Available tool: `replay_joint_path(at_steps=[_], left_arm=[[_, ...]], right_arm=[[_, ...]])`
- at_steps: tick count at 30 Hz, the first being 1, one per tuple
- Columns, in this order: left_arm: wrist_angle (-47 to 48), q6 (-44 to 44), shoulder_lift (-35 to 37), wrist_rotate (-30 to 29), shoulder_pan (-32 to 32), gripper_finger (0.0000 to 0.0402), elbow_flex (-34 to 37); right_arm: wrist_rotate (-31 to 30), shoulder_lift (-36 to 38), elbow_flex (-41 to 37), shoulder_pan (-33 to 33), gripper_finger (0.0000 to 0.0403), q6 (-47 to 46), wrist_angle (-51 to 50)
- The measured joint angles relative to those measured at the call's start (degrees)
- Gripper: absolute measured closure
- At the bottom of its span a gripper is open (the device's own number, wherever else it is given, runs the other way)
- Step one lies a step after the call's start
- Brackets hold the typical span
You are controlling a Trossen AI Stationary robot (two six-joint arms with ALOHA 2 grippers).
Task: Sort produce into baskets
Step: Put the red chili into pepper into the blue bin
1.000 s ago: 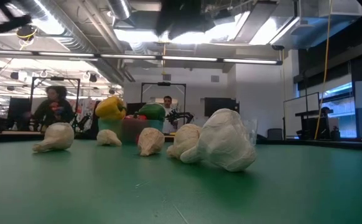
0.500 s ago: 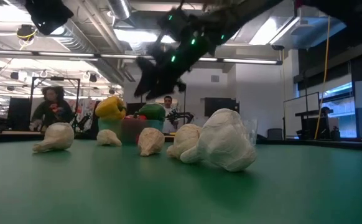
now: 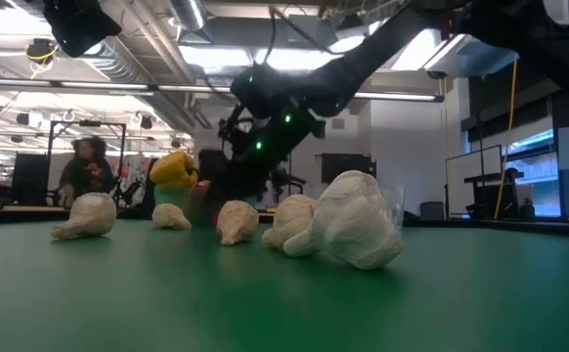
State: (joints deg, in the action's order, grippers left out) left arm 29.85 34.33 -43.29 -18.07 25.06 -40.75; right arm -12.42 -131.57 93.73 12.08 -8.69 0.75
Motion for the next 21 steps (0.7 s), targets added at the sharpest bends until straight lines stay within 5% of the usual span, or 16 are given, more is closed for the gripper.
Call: replay_joint_path(at_steps=[12, 21], left_arm=[[2.41, 0.11, 0.02, -2.27, 0.0, 0.0194, 0.0], [4.69, 0.24, 0.02, -2.41, 0.0, 0.0194, 0.0]], right_arm=[[-4.45, -4.3, 0.04, -0.9, 0.0183, -2.83, 0.92], [-2.38, -4.23, 0.2, -0.85, 0.0345, -7.8, -0.46]])
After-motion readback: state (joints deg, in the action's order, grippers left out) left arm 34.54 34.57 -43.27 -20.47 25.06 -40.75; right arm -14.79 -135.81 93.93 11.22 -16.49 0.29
